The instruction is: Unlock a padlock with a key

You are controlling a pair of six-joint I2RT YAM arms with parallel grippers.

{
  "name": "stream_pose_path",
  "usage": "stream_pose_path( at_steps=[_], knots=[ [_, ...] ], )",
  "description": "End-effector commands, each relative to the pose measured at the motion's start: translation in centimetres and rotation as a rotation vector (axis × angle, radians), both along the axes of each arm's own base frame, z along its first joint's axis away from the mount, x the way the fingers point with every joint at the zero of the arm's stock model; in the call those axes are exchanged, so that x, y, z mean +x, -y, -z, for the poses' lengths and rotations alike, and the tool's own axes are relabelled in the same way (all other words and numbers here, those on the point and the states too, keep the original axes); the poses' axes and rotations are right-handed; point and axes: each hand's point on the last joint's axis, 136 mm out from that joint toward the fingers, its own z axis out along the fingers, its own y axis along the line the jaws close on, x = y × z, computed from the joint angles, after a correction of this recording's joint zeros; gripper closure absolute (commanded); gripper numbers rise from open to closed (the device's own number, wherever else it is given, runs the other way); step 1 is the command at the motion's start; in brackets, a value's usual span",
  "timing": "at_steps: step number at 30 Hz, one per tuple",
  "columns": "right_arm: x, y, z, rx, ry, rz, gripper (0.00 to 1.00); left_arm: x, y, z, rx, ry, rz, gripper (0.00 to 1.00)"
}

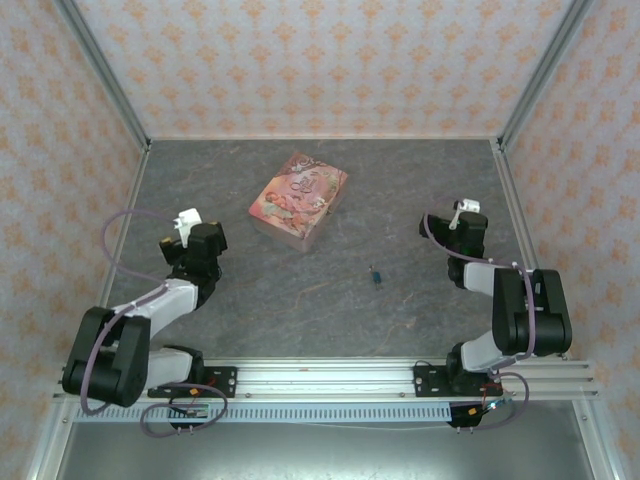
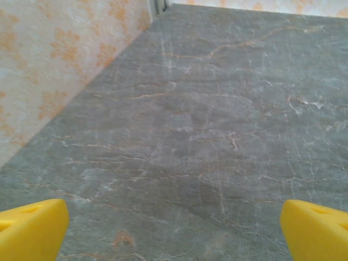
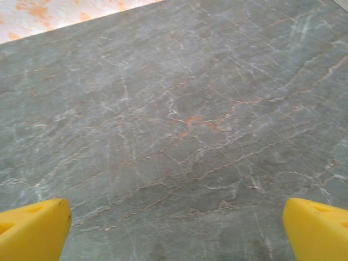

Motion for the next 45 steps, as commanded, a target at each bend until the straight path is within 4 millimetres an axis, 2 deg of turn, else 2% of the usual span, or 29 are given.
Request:
stream_pose_path(
  at_steps=[1, 6, 9, 10, 12, 14, 18, 45],
  knots=[
    [0.0, -0.9, -1.1, -0.010, 0.069, -0.064, 0.01, 2.0, 0.9, -2.1, 0.016, 0.081, 0.071, 0.00],
    [-0.1, -0.9, -1.1, -0.011, 0.075, -0.065, 0.01, 2.9, 1.9, -2.2, 0.051, 0.114, 0.171, 0.00],
    [-0.4, -0.8, -1.1, -0.014, 0.091, -0.064, 0.01, 3.1, 1.3, -0.2, 0.038, 0.147, 0.153, 0.00],
    [-0.7, -1.0, -0.4, -0.014, 0.085, -0.073, 0.01, 3.5, 1.3, 0.1, 0.049, 0.154, 0.154, 0.00],
    [-0.1, -1.5, -0.6, -0.005, 0.146, -0.098, 0.01, 4.3, 2.0, 0.5, 0.028, 0.082, 0.202, 0.00],
    [-0.4, -1.3, -0.1, -0.023, 0.080, -0.092, 0.01, 4.5, 2.0, 0.6, 0.016, 0.081, 0.213, 0.00],
    [-0.2, -0.3, 0.0, -0.027, 0.078, -0.024, 0.01, 4.6, 1.8, 0.7, 0.002, 0.079, 0.214, 0.00],
    [-0.1, -0.3, 0.0, -0.051, 0.072, -0.004, 0.01, 4.6, 1.7, 0.7, 0.003, 0.079, 0.213, 0.00]
  ],
)
